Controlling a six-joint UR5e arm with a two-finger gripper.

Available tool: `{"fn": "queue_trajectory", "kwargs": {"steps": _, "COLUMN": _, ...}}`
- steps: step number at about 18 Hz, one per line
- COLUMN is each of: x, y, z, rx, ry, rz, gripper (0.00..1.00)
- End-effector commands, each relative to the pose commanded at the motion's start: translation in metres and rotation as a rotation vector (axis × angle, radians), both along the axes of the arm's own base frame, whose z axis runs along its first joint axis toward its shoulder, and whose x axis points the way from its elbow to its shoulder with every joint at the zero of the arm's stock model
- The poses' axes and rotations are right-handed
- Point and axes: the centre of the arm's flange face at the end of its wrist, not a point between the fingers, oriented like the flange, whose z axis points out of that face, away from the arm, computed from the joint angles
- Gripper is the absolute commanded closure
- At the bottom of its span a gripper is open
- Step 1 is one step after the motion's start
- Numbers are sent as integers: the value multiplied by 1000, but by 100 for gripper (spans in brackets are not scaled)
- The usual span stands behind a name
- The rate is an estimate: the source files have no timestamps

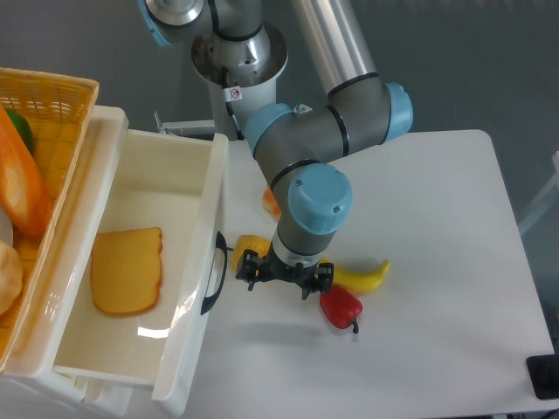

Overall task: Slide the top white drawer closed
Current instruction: 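Move the gripper to the front face of the open white drawer, then push the drawer front with the gripper, sliding the drawer shut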

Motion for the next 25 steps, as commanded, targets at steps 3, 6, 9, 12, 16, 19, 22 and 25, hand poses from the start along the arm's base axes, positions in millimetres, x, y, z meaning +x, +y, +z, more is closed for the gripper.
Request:
{"fn": "queue_trajectory", "kwargs": {"steps": 3, "x": 3, "y": 3, "z": 1, "rx": 13, "ry": -11, "rz": 2, "gripper": 0}}
{"fn": "queue_trajectory", "kwargs": {"steps": 6, "x": 7, "y": 6, "z": 0, "rx": 20, "ry": -19, "rz": -4, "gripper": 0}}
{"fn": "queue_trajectory", "kwargs": {"steps": 9, "x": 9, "y": 8, "z": 1, "rx": 22, "ry": -19, "rz": -7, "gripper": 0}}
{"fn": "queue_trajectory", "kwargs": {"steps": 12, "x": 9, "y": 8, "z": 1, "rx": 23, "ry": -20, "rz": -7, "gripper": 0}}
{"fn": "queue_trajectory", "kwargs": {"steps": 16, "x": 11, "y": 9, "z": 7, "rx": 43, "ry": -28, "rz": -7, "gripper": 0}}
{"fn": "queue_trajectory", "kwargs": {"steps": 19, "x": 13, "y": 9, "z": 10, "rx": 50, "ry": -30, "rz": -9, "gripper": 0}}
{"fn": "queue_trajectory", "kwargs": {"steps": 22, "x": 17, "y": 11, "z": 13, "rx": 63, "ry": -42, "rz": -12, "gripper": 0}}
{"fn": "queue_trajectory", "kwargs": {"steps": 25, "x": 27, "y": 17, "z": 17, "rx": 68, "ry": -39, "rz": -29, "gripper": 0}}
